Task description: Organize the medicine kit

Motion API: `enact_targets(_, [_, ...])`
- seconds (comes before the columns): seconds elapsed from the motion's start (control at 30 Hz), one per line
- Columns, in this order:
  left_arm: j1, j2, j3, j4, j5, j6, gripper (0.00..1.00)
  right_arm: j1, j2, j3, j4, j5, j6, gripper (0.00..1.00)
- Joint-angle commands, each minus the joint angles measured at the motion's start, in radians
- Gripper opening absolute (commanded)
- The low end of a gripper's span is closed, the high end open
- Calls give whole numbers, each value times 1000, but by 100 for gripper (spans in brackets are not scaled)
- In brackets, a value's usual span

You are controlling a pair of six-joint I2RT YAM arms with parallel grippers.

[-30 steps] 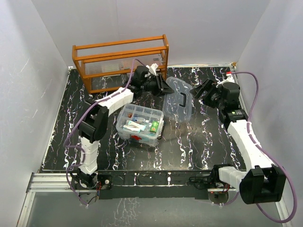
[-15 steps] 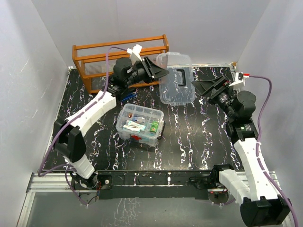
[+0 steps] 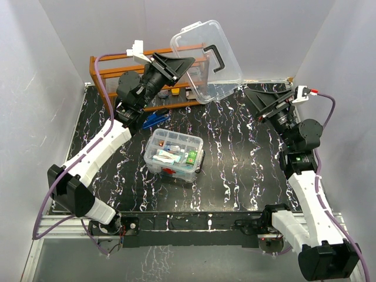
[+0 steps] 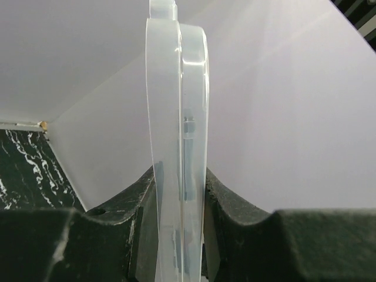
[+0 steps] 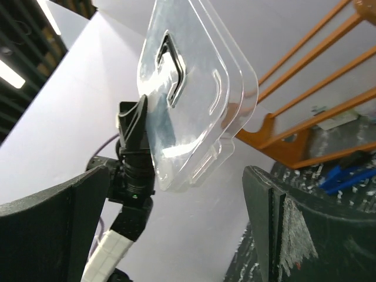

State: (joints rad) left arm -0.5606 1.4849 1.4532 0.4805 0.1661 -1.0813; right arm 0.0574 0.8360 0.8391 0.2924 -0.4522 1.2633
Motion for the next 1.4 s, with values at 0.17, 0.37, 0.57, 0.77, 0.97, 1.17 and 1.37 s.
enact_targets(0.17, [-4,-53,21,137,-120,-145,18,102,92,40,333,13,191,95])
enact_targets(0.37, [-5,-71,24,125,-161,-190,18,269,193,120,324,129,117,93])
enact_targets(0.57, [-4,-95,-13,123,-164,-203,18,340,280,188,360,193,120,82])
enact_targets(0.77, [-4,-112,-42,124,-173,-209,18,387,301,181,384,318,135,66])
enact_targets(0.97, [-5,-142,-61,111,-178,-210,18,399,320,175,404,345,162,40])
enact_targets(1.17, [-4,-161,-80,89,-192,-188,21,403,311,157,420,346,158,22])
enact_targets(1.37, [-4,-183,-83,12,-199,-151,45,403,305,145,459,328,143,19])
